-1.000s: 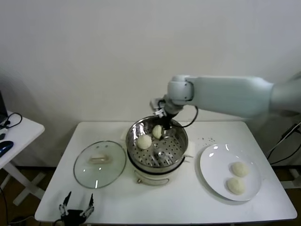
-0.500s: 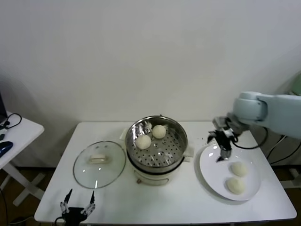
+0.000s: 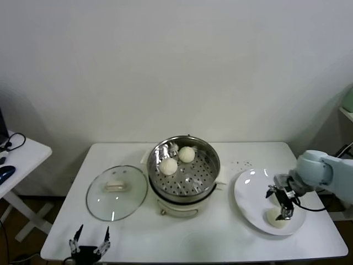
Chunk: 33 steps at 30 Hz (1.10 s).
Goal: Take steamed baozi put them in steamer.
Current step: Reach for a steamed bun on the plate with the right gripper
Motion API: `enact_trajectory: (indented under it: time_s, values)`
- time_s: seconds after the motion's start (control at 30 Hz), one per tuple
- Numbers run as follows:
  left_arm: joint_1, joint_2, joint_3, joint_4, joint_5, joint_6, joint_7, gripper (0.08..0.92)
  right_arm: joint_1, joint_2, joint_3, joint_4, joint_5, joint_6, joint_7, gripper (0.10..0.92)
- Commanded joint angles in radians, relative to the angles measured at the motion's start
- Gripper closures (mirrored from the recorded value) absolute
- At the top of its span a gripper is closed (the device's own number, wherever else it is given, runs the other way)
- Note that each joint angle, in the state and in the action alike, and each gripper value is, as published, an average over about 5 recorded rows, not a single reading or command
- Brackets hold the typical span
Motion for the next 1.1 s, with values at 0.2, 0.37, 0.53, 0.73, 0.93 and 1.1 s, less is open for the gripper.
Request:
enact_trajectory:
  time_s: [0.2,0.37,0.53,0.73,0.93,1.1]
  values:
    - [0.002,-0.005,-0.003,0.007,0.01,-0.002,-0.002,0.177,-0.237,-0.017,0.184,-0.112,-0.117,0.01,0.002,0.203]
    - [0.003,-0.005,-0.006,0.005,0.009,0.0,-0.001,0.177,-0.228,-0.031,0.179,-0.069,-0.097,0.003,-0.003,0.203]
    - [0.002,-0.004,-0.003,0.004,0.01,0.003,-0.001,0.177,-0.232,-0.038,0.179,-0.039,-0.084,-0.005,-0.002,0.203]
    - [0.002,-0.005,0.001,0.008,0.011,0.002,-0.001,0.177,-0.241,-0.03,0.193,-0.052,-0.085,-0.009,0.013,0.203]
    - [-0.002,-0.004,0.002,0.01,0.013,0.002,-0.001,0.177,-0.243,-0.03,0.201,-0.057,-0.085,-0.01,0.018,0.203]
    - [-0.004,-0.002,0.004,0.014,0.013,0.0,-0.002,0.177,-0.25,-0.03,0.204,-0.052,-0.085,-0.012,0.02,0.235]
